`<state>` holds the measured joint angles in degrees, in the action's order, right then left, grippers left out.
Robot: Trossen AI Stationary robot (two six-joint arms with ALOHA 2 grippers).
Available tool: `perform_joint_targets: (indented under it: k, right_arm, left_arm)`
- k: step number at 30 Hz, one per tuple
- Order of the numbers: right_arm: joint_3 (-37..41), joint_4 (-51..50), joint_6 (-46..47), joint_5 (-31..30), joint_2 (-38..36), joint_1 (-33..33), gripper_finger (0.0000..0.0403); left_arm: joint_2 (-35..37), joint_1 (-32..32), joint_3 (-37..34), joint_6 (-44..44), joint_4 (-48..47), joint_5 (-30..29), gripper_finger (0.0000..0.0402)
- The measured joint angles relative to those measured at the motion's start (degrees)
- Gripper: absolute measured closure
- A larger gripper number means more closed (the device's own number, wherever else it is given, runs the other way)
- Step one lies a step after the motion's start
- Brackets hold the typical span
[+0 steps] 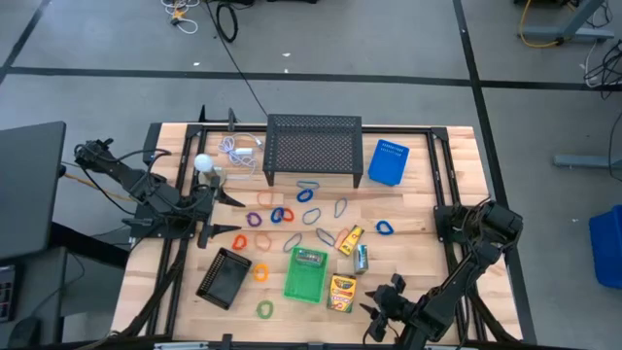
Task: Pick & Place Office Desk Supplies
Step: Put the crayon box into the green bin
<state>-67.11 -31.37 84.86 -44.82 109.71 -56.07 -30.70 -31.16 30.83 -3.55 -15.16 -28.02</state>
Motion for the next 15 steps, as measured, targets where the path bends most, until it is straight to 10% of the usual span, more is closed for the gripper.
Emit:
perform_joint_targets:
  k: [15]
  right_arm:
    - [0.00,3.69,9.95,13.24,0.02,1.69,0.0231]
  left_arm:
    - [0.11,-0.02,0.02,2.21,-0.04,1.30,0.0118]
